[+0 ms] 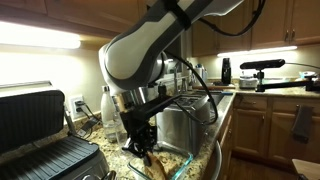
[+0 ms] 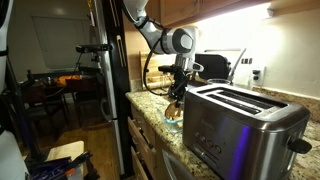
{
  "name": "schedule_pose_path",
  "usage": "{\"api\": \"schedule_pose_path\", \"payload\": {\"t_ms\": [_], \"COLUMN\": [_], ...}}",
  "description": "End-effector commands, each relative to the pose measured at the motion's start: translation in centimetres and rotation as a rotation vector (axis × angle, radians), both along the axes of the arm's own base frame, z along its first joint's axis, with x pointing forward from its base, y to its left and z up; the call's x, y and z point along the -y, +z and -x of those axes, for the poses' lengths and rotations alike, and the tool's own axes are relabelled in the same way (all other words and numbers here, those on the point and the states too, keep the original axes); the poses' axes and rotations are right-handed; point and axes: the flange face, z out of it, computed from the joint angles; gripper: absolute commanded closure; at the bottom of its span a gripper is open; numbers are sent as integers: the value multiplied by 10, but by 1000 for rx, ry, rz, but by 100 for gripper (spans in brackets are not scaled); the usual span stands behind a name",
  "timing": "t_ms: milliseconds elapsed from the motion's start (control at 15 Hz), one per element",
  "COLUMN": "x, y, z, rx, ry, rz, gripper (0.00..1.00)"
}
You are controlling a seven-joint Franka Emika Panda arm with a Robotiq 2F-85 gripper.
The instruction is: Pick up one slice of bread from the glass bowl and put it in the toaster
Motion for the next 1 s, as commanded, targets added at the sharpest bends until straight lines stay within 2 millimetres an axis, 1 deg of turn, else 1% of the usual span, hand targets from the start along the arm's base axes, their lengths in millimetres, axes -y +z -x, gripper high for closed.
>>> {"api": "schedule_pose_path", "payload": {"t_ms": [0, 267, 467, 600, 933], "x": [13, 25, 27, 28, 28], "y": [23, 42, 57, 68, 85], "z": [1, 3, 7, 13, 31], "rx": [57, 108, 132, 146, 167], "ry": [-81, -138, -173, -188, -207], "rz": [0, 10, 19, 26, 34], "gripper": [95, 95, 95, 95, 95]}}
